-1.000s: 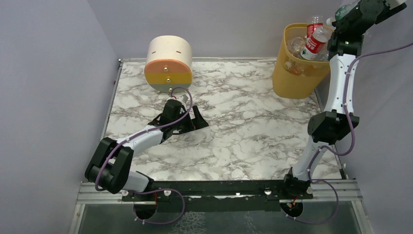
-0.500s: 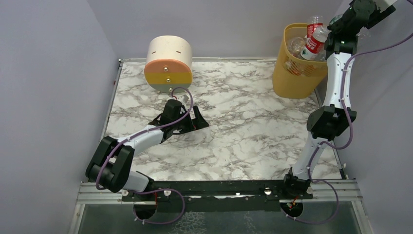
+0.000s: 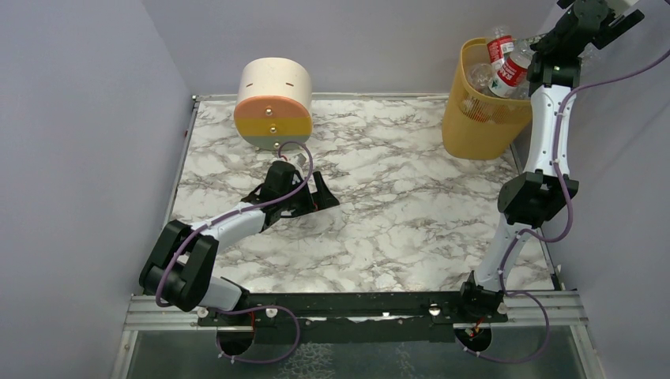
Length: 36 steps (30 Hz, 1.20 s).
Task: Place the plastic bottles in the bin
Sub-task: Place the plastic bottle in the trash bin.
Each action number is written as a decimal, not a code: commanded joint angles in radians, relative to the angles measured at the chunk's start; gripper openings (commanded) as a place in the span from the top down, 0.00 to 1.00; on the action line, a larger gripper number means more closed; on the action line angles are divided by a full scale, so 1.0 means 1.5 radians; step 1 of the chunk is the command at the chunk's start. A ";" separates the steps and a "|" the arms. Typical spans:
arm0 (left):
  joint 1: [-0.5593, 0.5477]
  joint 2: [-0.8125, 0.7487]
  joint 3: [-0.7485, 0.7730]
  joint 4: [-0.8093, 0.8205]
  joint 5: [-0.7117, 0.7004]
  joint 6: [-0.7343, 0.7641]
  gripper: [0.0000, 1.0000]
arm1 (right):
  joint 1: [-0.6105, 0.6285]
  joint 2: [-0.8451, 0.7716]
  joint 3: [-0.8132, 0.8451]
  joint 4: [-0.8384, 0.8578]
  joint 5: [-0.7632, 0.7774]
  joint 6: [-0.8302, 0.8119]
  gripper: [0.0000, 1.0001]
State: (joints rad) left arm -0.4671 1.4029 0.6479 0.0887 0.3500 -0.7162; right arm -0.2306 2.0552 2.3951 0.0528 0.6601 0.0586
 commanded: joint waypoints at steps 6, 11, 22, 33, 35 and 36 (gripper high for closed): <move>-0.004 -0.024 0.012 0.012 0.003 -0.005 0.01 | -0.006 -0.035 -0.003 -0.033 -0.063 0.053 0.04; -0.004 -0.033 0.013 0.004 -0.003 -0.002 0.01 | -0.005 -0.062 0.003 -0.086 -0.137 0.100 0.01; -0.004 -0.102 0.039 -0.063 -0.051 0.034 0.01 | -0.005 -0.213 -0.122 -0.176 -0.407 0.241 0.00; -0.004 -0.238 0.051 -0.124 -0.112 0.069 0.01 | -0.004 -0.406 -0.377 -0.187 -0.647 0.278 0.00; -0.004 -0.258 0.057 -0.133 -0.120 0.077 0.01 | -0.004 -0.445 -0.424 -0.190 -0.656 0.273 0.00; -0.004 -0.266 0.060 -0.138 -0.124 0.081 0.01 | -0.004 -0.465 -0.446 -0.193 -0.656 0.270 0.00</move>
State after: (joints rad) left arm -0.4671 1.0611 0.6868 -0.0765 0.2218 -0.6369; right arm -0.2310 1.4685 1.8198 -0.2047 -0.2066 0.4637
